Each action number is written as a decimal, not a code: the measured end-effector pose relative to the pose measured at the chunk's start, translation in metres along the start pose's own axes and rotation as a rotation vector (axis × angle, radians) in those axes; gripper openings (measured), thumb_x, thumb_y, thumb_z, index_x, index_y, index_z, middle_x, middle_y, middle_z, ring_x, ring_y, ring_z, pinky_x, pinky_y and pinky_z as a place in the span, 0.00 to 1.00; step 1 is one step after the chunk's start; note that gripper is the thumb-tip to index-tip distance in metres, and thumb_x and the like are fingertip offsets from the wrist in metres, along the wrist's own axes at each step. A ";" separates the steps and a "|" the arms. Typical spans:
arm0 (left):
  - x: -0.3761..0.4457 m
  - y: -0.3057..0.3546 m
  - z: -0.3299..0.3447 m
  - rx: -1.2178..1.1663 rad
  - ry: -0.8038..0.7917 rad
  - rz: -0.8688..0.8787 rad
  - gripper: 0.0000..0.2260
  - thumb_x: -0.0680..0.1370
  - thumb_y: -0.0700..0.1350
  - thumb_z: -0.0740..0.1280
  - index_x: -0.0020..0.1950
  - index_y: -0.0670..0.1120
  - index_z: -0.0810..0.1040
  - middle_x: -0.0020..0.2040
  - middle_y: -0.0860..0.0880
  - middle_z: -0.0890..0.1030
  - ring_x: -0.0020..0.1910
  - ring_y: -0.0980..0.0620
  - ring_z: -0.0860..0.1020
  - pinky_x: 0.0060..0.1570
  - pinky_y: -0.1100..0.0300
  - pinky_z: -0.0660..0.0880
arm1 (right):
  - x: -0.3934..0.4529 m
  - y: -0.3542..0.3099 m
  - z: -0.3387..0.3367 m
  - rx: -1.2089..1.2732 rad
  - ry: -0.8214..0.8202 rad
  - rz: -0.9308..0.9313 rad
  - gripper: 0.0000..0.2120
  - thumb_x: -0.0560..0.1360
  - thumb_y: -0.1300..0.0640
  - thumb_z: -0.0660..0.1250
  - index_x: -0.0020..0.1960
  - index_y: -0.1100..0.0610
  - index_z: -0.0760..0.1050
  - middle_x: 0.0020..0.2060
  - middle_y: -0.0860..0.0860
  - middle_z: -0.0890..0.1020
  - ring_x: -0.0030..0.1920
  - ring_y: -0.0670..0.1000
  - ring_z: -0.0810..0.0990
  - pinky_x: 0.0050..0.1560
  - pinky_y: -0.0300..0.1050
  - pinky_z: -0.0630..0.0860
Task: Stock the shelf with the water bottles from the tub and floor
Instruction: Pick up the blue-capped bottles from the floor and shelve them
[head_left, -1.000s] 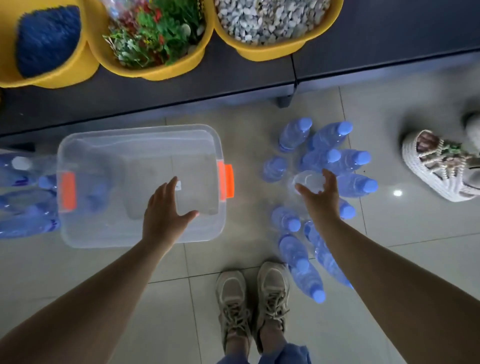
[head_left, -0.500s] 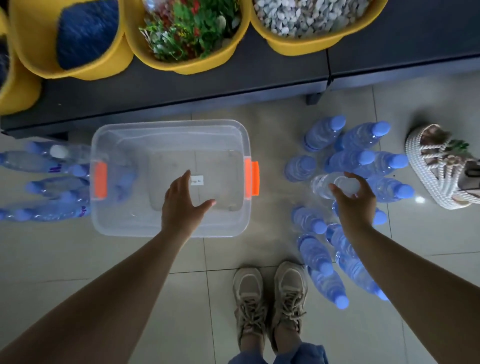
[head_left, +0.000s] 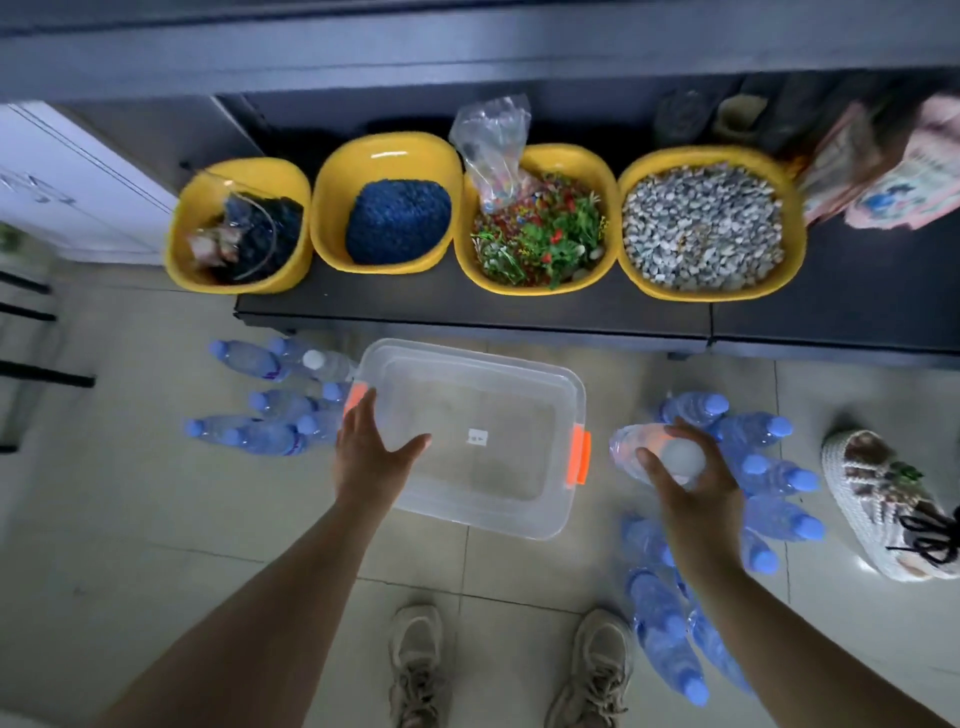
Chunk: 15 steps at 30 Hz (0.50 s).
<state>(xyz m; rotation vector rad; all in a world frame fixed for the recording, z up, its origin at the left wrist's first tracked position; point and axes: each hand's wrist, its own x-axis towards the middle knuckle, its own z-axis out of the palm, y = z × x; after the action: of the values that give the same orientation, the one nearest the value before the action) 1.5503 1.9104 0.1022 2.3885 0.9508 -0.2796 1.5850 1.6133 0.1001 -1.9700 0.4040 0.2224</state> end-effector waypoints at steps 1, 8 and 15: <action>0.005 -0.008 -0.010 -0.020 0.021 -0.020 0.39 0.70 0.53 0.73 0.75 0.47 0.58 0.72 0.44 0.66 0.70 0.42 0.64 0.67 0.44 0.65 | -0.004 -0.011 0.009 0.011 -0.007 -0.009 0.15 0.71 0.54 0.73 0.55 0.46 0.74 0.57 0.44 0.79 0.58 0.49 0.76 0.60 0.45 0.71; 0.060 -0.079 -0.067 -0.150 0.094 -0.182 0.38 0.70 0.52 0.74 0.74 0.45 0.59 0.70 0.43 0.68 0.67 0.41 0.69 0.64 0.45 0.68 | -0.028 -0.061 0.092 0.061 -0.070 -0.033 0.13 0.68 0.52 0.72 0.50 0.43 0.75 0.57 0.43 0.79 0.58 0.43 0.76 0.62 0.42 0.71; 0.140 -0.148 -0.078 -0.241 -0.014 -0.218 0.37 0.73 0.51 0.70 0.75 0.48 0.54 0.72 0.44 0.65 0.70 0.43 0.66 0.68 0.45 0.65 | -0.038 -0.054 0.179 0.032 0.035 0.008 0.12 0.71 0.57 0.72 0.51 0.45 0.75 0.56 0.43 0.79 0.58 0.47 0.76 0.61 0.45 0.72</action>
<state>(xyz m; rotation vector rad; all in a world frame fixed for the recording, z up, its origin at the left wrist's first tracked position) 1.5501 2.1235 0.0525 2.0659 1.1704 -0.2463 1.5746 1.8033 0.0831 -1.9431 0.4356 0.1850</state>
